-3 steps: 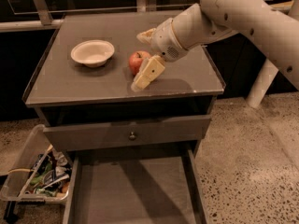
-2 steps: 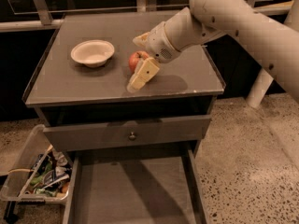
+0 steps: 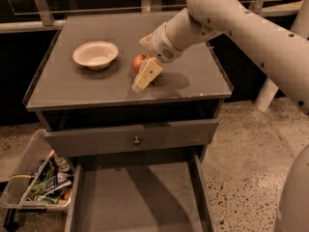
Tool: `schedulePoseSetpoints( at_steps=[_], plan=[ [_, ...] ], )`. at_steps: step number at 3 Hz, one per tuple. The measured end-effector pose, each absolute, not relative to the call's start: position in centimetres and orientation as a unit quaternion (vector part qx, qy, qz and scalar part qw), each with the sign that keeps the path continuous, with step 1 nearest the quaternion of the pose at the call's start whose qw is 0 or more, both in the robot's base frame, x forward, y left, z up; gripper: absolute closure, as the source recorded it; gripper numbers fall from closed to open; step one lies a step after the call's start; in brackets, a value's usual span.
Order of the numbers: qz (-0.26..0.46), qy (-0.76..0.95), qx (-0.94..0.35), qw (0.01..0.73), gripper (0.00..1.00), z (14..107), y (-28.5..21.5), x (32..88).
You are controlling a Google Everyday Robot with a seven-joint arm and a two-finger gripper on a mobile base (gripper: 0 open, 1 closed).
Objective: Place apple into middle drawer
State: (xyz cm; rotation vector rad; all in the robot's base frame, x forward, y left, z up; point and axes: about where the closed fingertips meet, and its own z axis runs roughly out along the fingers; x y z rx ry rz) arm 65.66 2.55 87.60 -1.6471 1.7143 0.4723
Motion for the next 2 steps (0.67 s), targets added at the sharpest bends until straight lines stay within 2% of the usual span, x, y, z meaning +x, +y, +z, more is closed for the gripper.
schedulePoseSetpoints(
  at_steps=[2],
  plan=[
    [0.173,0.682,-0.623,0.341,0.0,85.3,1.2,67.4]
  ],
)
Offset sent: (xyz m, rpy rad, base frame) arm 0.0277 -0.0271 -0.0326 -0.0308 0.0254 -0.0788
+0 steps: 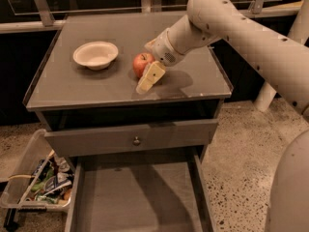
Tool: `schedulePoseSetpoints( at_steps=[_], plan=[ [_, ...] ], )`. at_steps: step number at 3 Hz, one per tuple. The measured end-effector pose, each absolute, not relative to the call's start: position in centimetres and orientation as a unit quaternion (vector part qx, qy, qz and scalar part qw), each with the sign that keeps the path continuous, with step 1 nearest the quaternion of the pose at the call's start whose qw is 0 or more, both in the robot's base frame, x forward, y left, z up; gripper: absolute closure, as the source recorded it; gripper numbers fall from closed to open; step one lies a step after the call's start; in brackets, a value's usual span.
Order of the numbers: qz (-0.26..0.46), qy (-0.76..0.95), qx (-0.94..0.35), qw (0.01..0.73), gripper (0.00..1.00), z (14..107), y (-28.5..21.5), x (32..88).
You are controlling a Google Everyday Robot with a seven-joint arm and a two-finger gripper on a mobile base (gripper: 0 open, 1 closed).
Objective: Place apple into middle drawer
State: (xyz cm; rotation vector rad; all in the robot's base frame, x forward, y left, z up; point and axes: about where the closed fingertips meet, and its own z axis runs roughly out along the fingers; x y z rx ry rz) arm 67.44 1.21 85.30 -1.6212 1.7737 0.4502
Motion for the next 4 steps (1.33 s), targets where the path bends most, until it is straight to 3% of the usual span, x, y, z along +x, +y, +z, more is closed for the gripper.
schedulePoseSetpoints(
  at_steps=[1,4],
  plan=[
    [0.173,0.682,-0.623,0.341,0.18,85.27,1.2,67.46],
    [0.173,0.682,-0.623,0.341,0.88,85.26,1.21,67.46]
  ],
)
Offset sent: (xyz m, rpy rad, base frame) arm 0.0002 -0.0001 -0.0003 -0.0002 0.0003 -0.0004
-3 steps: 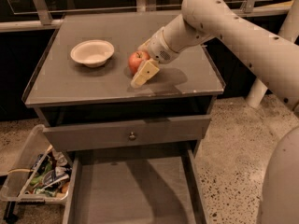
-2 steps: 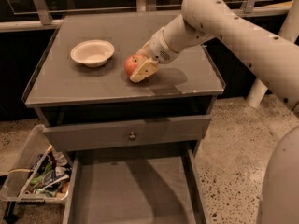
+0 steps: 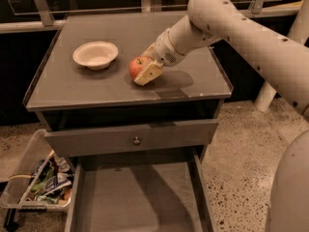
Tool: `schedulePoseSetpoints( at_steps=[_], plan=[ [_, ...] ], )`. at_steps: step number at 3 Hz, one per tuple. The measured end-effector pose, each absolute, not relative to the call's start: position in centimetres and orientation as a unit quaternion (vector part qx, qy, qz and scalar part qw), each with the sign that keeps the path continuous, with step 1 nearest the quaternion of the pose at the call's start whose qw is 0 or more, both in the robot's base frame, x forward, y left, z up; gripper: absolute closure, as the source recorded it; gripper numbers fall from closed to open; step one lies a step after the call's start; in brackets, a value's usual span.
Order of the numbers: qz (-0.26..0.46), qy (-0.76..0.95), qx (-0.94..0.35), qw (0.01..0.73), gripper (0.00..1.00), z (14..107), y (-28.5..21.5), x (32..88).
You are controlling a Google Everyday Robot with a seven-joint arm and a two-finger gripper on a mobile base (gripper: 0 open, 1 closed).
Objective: Place apple into middle drawer
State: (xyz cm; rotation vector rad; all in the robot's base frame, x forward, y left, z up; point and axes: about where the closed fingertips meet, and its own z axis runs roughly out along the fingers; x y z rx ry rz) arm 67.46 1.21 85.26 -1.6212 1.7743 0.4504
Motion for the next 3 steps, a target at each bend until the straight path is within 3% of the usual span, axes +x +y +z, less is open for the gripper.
schedulePoseSetpoints(
  at_steps=[1,3],
  plan=[
    [0.173,0.682,-0.623,0.341,1.0,85.2,1.2,67.5],
    [0.173,0.651,-0.653,0.347,1.0,87.8,2.0,64.8]
  ],
)
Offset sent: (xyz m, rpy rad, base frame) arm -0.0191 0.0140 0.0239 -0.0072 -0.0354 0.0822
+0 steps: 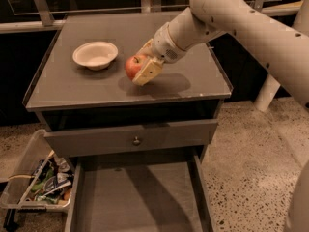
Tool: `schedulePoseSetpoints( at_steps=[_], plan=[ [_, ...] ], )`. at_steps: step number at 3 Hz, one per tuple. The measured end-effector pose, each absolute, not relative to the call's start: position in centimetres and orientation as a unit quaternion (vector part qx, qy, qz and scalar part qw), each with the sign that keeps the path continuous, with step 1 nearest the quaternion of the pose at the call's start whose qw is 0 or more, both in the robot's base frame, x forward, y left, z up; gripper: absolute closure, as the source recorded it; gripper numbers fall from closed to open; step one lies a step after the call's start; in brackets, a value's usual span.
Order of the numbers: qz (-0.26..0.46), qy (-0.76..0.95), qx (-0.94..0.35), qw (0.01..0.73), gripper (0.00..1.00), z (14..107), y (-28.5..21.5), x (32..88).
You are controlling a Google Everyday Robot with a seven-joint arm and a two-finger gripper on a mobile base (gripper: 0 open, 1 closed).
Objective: Place apple into middle drawer
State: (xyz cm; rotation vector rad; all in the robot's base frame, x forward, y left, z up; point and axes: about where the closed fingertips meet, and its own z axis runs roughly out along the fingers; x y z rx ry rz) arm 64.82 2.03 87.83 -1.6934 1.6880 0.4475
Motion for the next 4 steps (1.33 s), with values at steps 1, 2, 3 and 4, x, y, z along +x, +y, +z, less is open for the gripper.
schedulePoseSetpoints(
  at_steps=[1,2,3,4],
  plan=[
    [0.161,0.637,-0.664,0.357,1.0,89.5,1.4,62.8],
    [0.142,0.63,-0.668,0.37,1.0,90.8,-0.7,60.1],
    [0.119,0.645,-0.655,0.375,1.0,90.9,-4.3,56.7],
    [0.1,0.666,-0.637,0.374,1.0,90.2,-7.6,53.2]
  ],
)
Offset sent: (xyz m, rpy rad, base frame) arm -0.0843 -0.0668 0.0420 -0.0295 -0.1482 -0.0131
